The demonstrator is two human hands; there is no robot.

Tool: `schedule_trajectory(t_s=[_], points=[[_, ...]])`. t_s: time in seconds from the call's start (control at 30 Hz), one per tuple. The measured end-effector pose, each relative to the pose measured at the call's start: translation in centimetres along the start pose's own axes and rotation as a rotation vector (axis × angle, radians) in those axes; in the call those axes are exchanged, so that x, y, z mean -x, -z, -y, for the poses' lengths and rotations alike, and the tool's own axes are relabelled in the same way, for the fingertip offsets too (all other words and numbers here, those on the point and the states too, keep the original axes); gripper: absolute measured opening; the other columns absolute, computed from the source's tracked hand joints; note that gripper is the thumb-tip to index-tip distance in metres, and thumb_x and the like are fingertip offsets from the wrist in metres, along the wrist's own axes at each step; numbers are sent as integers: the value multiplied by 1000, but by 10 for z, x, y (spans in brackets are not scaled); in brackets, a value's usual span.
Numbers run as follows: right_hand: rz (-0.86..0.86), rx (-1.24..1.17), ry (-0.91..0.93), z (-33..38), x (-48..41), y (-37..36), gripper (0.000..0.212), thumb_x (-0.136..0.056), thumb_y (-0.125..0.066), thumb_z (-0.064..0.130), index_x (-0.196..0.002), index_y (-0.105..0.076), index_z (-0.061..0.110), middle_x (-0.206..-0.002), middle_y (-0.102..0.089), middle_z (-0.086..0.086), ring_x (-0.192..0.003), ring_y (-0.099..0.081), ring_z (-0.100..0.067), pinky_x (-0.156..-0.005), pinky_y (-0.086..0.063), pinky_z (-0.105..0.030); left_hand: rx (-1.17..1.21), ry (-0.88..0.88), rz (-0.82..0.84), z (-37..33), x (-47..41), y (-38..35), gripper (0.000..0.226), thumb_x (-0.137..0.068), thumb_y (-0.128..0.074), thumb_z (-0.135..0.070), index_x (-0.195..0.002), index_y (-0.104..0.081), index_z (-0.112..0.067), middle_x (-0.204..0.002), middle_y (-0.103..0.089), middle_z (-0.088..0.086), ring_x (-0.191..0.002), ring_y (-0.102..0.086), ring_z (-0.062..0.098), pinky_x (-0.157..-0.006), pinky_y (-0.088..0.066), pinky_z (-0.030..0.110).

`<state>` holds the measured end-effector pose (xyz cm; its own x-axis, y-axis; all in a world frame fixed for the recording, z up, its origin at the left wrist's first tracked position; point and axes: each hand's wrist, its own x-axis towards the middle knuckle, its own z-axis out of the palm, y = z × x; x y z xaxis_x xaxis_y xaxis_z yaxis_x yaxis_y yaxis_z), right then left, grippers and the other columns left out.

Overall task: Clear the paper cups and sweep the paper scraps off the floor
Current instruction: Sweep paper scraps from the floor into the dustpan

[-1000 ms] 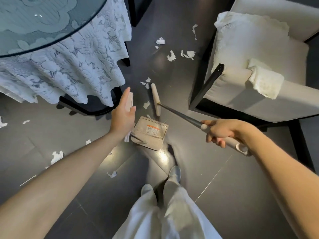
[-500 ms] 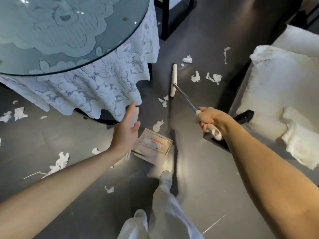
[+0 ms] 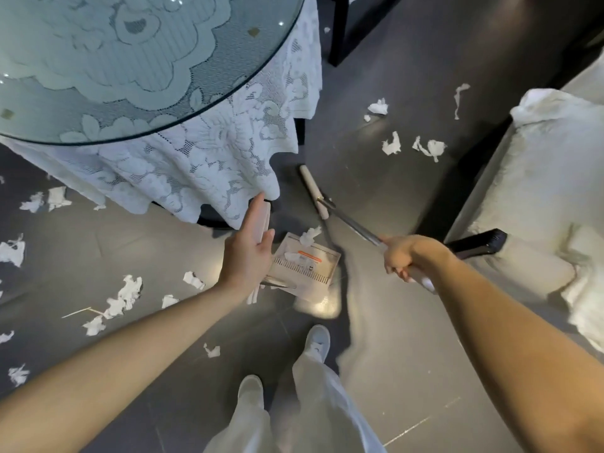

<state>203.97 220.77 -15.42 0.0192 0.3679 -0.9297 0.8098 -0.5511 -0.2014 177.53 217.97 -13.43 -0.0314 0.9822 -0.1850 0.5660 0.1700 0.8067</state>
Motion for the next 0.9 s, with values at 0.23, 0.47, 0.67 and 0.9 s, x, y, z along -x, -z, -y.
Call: schedule_trajectory(t_s=[0.23, 0.47, 0.67, 0.9], points=[[145, -60, -64, -33, 59, -40, 79, -92, -47, -9, -153, -14, 30, -82, -51, -12, -49, -39, -9, -40, -39, -20, -9, -37, 20, -4, 8, -8, 63, -95, -48, 2, -151, -28, -19, -147, -37, -12, -132, -29, -6, -93, -16, -8], [95, -325, -120, -66, 128, -119, 66, -95, -50, -2, -147, -30, 33, -61, -43, -7, -41, -33, -10, -36, -33, -19, -66, -83, 64, 6, 33, 6, 63, -94, -52, -6, -150, -30, -27, -143, -49, -1, -128, -45, 20, -84, -23, 4], [-12, -511, -114, -96, 183, -179, 74, -94, -51, -6, -149, -26, 37, -42, -41, 0, -33, -32, -8, -33, -30, -15, -123, -155, 139, 28, 87, 41, 62, -97, -50, -9, -150, -27, -31, -150, -42, -3, -134, -40, 22, -103, -29, 20], [-45, -644, -82, -119, 210, -220, 70, -93, -54, -6, -146, -31, 33, -46, -39, -2, -36, -32, -9, -33, -30, -17, -86, -186, 186, 49, 153, 80, 63, -97, -50, -10, -149, -28, -38, -151, -39, -4, -135, -38, 16, -103, -28, 17]])
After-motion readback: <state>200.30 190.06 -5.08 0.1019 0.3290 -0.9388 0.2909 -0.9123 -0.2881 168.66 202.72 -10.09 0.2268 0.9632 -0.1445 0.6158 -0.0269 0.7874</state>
